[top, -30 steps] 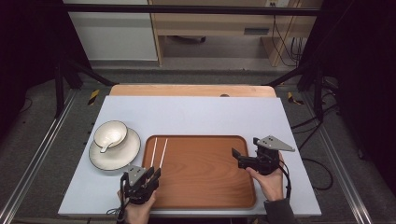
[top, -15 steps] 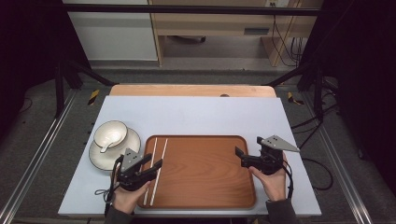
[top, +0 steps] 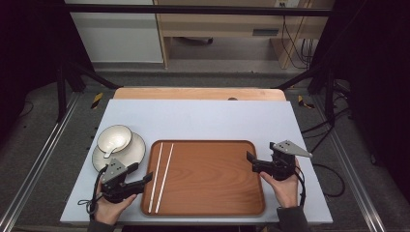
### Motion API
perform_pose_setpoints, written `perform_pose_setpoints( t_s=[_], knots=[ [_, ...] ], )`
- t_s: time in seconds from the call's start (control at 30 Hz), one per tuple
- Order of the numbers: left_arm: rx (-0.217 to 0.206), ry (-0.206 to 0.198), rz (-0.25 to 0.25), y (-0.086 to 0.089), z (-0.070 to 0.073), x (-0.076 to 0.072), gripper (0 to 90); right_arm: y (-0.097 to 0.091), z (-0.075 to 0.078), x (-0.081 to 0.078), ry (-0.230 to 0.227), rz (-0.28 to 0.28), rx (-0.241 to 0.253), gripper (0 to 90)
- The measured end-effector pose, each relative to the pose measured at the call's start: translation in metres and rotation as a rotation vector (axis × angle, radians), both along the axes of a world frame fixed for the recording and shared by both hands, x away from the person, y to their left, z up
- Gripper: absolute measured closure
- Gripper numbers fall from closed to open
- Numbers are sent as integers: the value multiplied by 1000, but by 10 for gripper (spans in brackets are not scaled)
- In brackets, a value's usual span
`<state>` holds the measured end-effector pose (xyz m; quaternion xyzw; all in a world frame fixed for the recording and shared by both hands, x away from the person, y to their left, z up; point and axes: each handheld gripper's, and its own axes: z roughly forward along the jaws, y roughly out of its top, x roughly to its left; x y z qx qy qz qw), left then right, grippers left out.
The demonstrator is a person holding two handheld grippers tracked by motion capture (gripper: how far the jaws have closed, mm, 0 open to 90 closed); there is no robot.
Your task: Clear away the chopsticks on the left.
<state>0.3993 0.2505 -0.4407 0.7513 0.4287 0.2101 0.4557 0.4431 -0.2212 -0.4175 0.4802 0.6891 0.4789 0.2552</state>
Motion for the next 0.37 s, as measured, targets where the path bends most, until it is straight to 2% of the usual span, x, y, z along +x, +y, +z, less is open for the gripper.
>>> perform_pose_setpoints(
  t_s=[0.13,0.27,0.37],
  knots=[
    [-13,-5,21,12,-3,-3,307,0,-1,1,3,-2,-4,61],
    [3,-15,16,23,-7,-4,290,-1,-3,1,9,-4,-13,61],
    [-2,-13,17,29,-8,-5,276,-2,-3,1,11,-9,-11,61]
  ],
)
